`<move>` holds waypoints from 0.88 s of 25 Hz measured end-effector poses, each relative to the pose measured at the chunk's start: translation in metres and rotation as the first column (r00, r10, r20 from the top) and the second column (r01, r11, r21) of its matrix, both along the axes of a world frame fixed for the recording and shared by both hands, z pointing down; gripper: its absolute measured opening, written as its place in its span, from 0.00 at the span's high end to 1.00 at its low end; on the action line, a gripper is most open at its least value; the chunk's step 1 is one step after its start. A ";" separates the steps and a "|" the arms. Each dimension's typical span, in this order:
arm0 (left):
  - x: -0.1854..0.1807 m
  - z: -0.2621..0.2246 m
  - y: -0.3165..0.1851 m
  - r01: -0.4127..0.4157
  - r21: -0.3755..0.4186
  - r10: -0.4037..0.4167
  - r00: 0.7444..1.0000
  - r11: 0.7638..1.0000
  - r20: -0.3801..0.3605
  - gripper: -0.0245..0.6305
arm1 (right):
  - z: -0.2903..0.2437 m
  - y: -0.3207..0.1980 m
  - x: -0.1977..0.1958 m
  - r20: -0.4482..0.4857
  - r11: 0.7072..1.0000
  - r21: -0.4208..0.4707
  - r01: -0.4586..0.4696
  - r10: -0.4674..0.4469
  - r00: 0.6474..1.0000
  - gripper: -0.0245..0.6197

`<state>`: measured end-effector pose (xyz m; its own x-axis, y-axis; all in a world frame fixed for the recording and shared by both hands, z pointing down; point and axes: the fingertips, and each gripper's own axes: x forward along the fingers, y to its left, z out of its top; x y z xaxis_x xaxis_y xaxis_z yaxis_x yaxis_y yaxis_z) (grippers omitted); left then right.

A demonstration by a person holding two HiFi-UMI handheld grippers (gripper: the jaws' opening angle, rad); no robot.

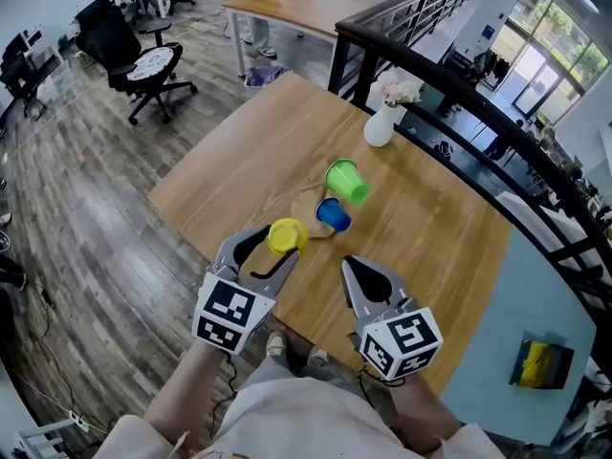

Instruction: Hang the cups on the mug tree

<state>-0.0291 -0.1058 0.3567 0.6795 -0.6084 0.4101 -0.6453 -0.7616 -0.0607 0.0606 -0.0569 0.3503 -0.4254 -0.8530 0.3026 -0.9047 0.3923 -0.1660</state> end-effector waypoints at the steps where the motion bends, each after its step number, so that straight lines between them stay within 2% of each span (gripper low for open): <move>1: 0.002 -0.002 -0.004 -0.004 0.004 0.004 1.000 1.000 -0.001 0.63 | 0.000 -0.002 0.001 0.000 1.000 -0.001 -0.005 0.005 1.000 0.96; 11: 0.019 0.007 -0.061 -0.018 0.017 0.018 1.000 1.000 -0.010 0.63 | 0.005 -0.034 0.017 0.009 0.998 -0.014 -0.058 0.059 0.998 0.96; 13: 0.024 0.014 -0.070 -0.025 -0.016 0.024 0.999 1.000 -0.033 0.63 | 0.011 -0.038 0.020 0.012 0.997 -0.025 -0.069 0.069 0.998 0.96; 16: 0.031 0.019 -0.083 -0.031 -0.077 0.023 0.994 0.997 -0.107 0.63 | 0.018 -0.044 0.022 0.018 0.995 -0.047 -0.083 0.084 0.996 0.96; 22: 0.039 0.035 -0.110 -0.020 -0.057 0.015 0.997 0.998 -0.079 0.63 | 0.030 -0.050 0.024 0.013 0.991 -0.084 -0.103 0.104 0.994 0.96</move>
